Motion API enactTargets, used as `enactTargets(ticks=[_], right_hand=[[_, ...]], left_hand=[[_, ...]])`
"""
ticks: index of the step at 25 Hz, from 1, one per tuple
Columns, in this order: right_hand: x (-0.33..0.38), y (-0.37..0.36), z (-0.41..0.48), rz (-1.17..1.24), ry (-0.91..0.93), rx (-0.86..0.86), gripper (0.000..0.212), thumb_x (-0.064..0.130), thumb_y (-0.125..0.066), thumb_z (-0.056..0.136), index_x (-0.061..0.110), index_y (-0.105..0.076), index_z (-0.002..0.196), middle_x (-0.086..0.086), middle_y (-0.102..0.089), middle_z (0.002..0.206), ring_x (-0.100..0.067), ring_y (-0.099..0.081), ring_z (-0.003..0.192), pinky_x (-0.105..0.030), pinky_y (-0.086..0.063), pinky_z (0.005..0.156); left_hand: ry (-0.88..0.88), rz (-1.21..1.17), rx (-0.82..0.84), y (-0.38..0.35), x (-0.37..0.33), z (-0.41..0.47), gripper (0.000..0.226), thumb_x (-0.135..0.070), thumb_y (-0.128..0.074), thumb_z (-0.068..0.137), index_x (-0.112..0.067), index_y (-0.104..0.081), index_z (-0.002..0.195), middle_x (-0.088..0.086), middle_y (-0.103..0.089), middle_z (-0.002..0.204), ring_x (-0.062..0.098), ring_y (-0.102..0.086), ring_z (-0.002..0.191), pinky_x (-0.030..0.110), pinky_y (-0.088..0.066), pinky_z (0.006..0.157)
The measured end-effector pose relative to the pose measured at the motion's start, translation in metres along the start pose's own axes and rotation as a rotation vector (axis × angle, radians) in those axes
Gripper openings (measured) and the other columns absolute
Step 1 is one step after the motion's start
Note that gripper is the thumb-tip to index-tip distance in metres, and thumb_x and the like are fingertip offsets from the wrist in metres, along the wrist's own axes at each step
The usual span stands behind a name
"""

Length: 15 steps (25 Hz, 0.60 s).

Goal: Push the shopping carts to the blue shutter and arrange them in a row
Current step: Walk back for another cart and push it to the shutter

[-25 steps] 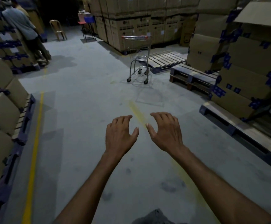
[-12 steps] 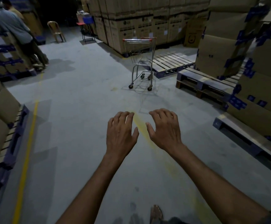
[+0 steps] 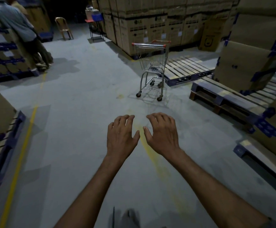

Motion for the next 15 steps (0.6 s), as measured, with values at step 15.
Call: enactTargets(ticks=[15], right_hand=[[-0.097,-0.214,0.310,-0.016,-0.222,-0.014,0.041,0.046,-0.060,0.093,0.021,-0.063,0.126,0.000,-0.068,0.119,-0.023,-0.059,0.111,-0.039,-0.048,0.088]], left_hand=[[-0.157,-0.055,0.037,-0.169,0.129,0.364,0.057,-0.047,-0.063,0.088,-0.021,-0.052,0.139,0.000,-0.060,0.132,0.024,-0.052,0.123,0.038,-0.043,0.092]])
Point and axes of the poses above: each hand's wrist, its own z-axis towards the middle knuckle, its own y-axis out of the back of the hand, x = y × z, the point moved 4 cm from there along z, towards the middle knuckle
